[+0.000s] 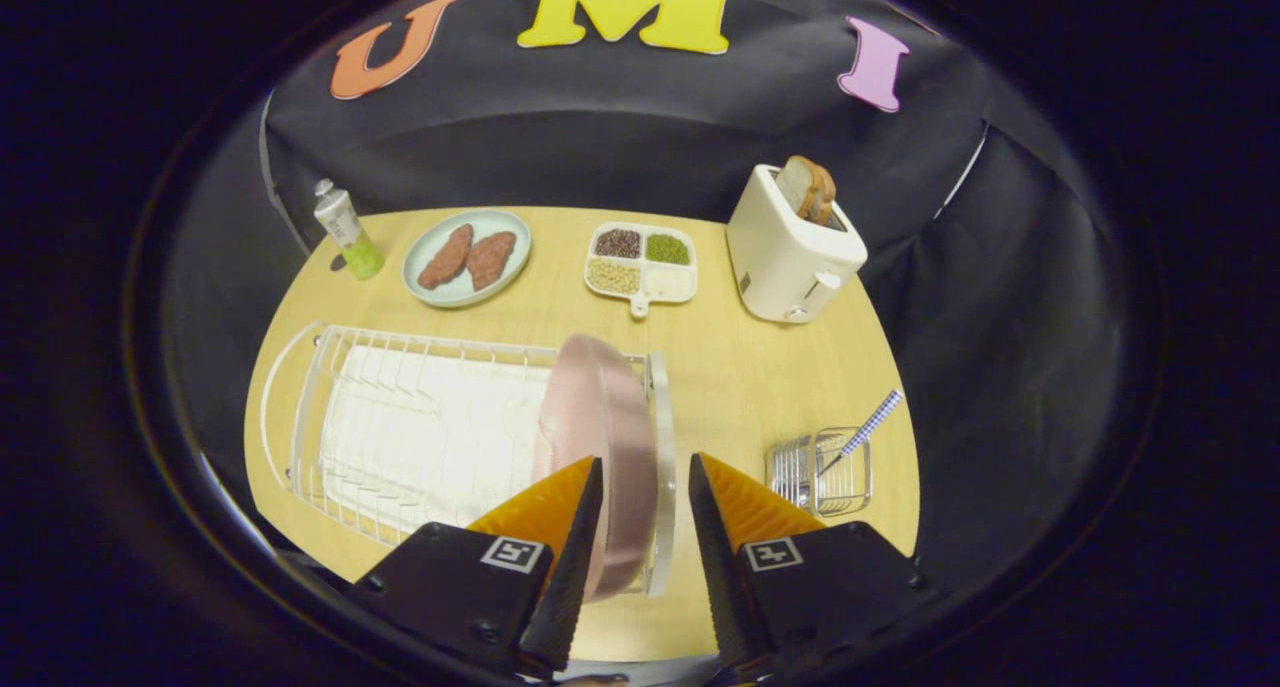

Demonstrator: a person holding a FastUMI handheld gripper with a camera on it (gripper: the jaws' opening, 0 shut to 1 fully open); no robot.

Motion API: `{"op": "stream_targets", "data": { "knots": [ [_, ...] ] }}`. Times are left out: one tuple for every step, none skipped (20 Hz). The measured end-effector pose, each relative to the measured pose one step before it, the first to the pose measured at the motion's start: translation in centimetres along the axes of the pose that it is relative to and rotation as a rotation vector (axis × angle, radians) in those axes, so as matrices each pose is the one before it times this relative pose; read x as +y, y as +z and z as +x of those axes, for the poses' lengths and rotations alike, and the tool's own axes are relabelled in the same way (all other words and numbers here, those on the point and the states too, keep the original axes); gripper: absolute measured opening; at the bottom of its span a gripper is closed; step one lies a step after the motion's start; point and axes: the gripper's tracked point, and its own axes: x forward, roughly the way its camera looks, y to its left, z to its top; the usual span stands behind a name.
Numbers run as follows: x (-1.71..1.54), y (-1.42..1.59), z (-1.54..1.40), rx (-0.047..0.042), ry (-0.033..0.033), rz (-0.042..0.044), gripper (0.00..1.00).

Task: Take the plate from the dish rack, then take the spoon from the basket and place it into the plate.

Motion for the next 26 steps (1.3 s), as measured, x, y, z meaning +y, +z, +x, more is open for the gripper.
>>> {"op": "stream_targets", "data": {
  "knots": [
    [0.483,-0.045,0.356,0.01313,0.00472,0.00503,0.54],
    [0.164,-0.059,0.249,0.00854,-0.00533,-0.00031,0.50],
    [-0.277,-0.110,0.117,0.00323,-0.02420,-0.00666,0.45],
    [-0.591,0.049,0.054,-0.01133,-0.03421,-0.00916,0.32],
    [0.369,0.117,-0.111,-0.00661,-0.00398,0.00117,0.30],
    [0.135,-0.119,-0.221,-0.00748,-0.00797,-0.00070,0.27],
    [0.108,0.142,-0.325,-0.00953,-0.00777,0.00306,0.26],
    [-0.025,0.107,-0.339,-0.01232,-0.00963,-0.00274,0.24],
    [-0.109,0.153,-0.393,-0.01374,-0.01582,-0.00233,0.24],
    [-0.141,0.194,-0.483,-0.01934,-0.01836,-0.00131,0.22],
    [-0.268,0.303,-0.427,-0.02155,-0.02344,-0.00352,0.22],
    [-0.314,0.137,-0.405,-0.01829,-0.02399,-0.00208,0.22],
    [-0.402,0.198,-0.464,-0.01480,-0.01166,0.00136,0.22],
    [0.206,0.180,-0.486,-0.01648,0.00602,-0.00284,0.21],
    [0.188,0.260,-0.770,-0.01632,0.01198,0.01335,0.21],
    [-0.085,0.187,-0.616,-0.01922,0.00710,0.01412,0.21],
    [-0.334,0.168,-0.505,-0.01744,-0.00065,0.00579,0.21],
    [-0.356,-0.012,-0.691,-0.01615,-0.00338,0.00172,0.22],
    [-0.286,0.026,-0.785,-0.01601,0.00045,-0.00138,0.21],
    [-0.166,-0.139,-0.724,-0.01560,0.00638,0.00222,0.21],
    [-0.184,-0.130,-0.751,-0.01237,0.00951,0.00405,0.21],
    [-0.246,-0.222,-0.654,-0.01073,0.01084,-0.00074,0.21],
    [-0.226,-0.326,-0.791,-0.01067,0.01274,0.00261,0.21],
    [-0.153,-0.324,-0.703,-0.01148,0.01419,0.00370,0.21],
    [-0.227,-0.341,-0.873,-0.01439,0.01483,0.00120,0.21],
    [-0.194,-0.564,-0.809,-0.01560,0.01651,0.00132,0.21]
  ]
}}
